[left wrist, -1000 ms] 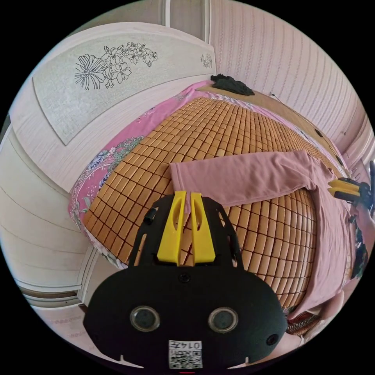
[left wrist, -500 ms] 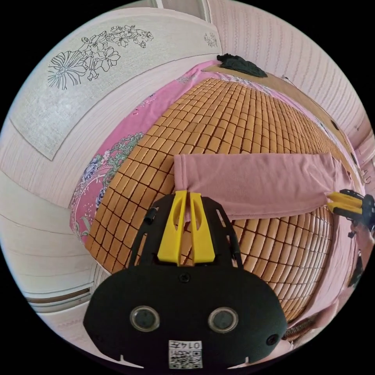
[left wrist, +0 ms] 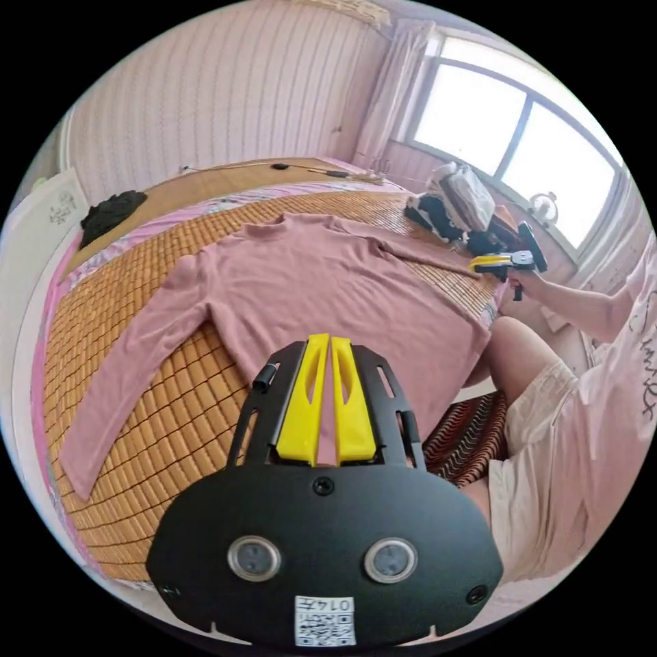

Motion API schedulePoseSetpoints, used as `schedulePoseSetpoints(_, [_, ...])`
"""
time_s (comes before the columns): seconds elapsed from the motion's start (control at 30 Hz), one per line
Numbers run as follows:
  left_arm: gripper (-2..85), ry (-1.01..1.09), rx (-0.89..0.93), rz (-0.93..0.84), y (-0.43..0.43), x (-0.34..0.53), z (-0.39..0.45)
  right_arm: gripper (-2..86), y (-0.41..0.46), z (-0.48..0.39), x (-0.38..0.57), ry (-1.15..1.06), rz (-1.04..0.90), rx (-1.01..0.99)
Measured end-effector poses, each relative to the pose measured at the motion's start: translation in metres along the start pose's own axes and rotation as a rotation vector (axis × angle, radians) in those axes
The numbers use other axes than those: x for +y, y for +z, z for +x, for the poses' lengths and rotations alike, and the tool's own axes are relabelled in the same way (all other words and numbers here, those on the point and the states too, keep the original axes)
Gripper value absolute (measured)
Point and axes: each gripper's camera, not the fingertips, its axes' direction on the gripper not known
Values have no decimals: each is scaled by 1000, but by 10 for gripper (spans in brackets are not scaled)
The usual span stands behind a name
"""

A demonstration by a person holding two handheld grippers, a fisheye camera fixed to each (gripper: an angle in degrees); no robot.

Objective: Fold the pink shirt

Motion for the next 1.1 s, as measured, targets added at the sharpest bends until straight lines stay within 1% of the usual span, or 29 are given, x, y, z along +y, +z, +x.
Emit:
schedulePoseSetpoints(0.03, [-5,57,53,-39,28,-28,28,88,2,31,14,77,6,6])
schedulePoseSetpoints(0.1, [-4,150,98,-94,64,-68,69,86,8,69,30,158,31,17])
schedulePoseSetpoints(0.17, [-4,239,98,-130,96,-106,109,79,17,94,41,203,57,41])
schedulePoseSetpoints(0.23, [-3,307,66,-150,135,-149,154,63,29,118,49,262,95,-4])
schedulePoseSetpoints(0.3, [-2,326,67,-155,162,-177,181,51,39,131,51,295,122,-39])
schedulePoseSetpoints(0.4, [0,294,71,-148,199,-219,212,8,60,149,49,320,110,-44])
schedulePoseSetpoints(0.5, [6,287,28,-165,237,-257,237,1,81,172,51,358,84,-29])
schedulePoseSetpoints(0.6, [18,348,-15,-200,277,-289,263,-1,89,188,64,360,117,-54])
schedulePoseSetpoints(0.7, [45,367,-101,-200,315,-320,288,-2,91,207,70,363,107,-93])
schedulePoseSetpoints(0.73, [51,366,-109,-204,330,-333,298,-2,93,217,73,378,96,-137])
schedulePoseSetpoints(0.83, [58,397,-126,-237,372,-360,325,-2,93,237,80,401,97,-164])
schedulePoseSetpoints(0.97, [52,434,-141,-339,422,-377,353,-3,93,241,79,359,65,-94])
schedulePoseSetpoints(1.03, [41,478,-181,-293,431,-385,369,-3,94,238,77,296,58,-18])
schedulePoseSetpoints(1.1, [37,510,-212,-284,438,-391,380,-3,97,241,77,285,41,1])
